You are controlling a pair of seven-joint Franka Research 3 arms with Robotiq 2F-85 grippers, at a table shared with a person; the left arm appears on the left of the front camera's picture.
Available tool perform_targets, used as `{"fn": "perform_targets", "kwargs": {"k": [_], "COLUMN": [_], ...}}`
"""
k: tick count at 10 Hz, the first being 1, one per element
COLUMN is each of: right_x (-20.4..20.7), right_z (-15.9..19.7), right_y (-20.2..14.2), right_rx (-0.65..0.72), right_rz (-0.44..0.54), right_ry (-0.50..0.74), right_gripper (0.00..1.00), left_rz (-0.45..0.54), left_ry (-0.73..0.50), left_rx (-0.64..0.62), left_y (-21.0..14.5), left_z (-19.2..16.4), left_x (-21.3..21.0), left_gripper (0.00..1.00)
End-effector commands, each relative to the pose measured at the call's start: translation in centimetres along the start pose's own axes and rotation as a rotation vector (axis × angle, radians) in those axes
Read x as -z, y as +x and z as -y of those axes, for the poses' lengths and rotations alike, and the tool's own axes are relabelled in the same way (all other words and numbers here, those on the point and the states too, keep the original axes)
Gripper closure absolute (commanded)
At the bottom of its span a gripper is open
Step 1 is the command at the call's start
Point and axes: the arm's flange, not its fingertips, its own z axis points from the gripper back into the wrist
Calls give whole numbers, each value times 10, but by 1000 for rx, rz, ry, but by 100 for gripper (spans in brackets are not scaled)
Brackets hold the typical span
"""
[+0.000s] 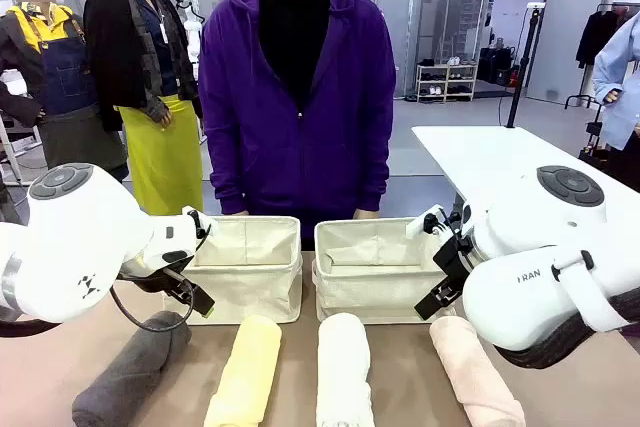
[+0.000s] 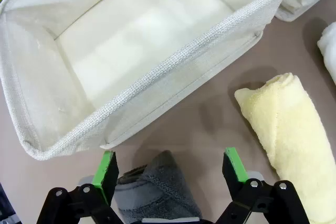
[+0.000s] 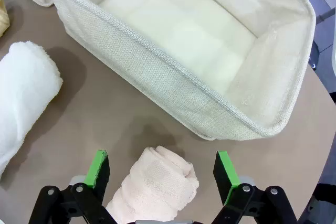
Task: Divide the towels into two baskets.
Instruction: Pick up one hotel-folded towel and place it in the Fabric basket indicated by the person.
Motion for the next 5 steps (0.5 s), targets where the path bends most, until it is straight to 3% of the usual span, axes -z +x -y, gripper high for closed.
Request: {"fn": "perform_targets", "kwargs": {"k": [1, 5], "right_x": [0, 0], "right_z": [0, 0], "right_y": [0, 0], "right_rx": [0, 0], "right_rz": [0, 0], "right_ry": [0, 0], "right_gripper": [0, 0], "left_rz": [0, 0], "left_ry": [0, 0], "left_rx": [0, 0], "left_y": [0, 0], "left_z": [0, 0], "left_x": [0, 0], "left_gripper": [0, 0]}}
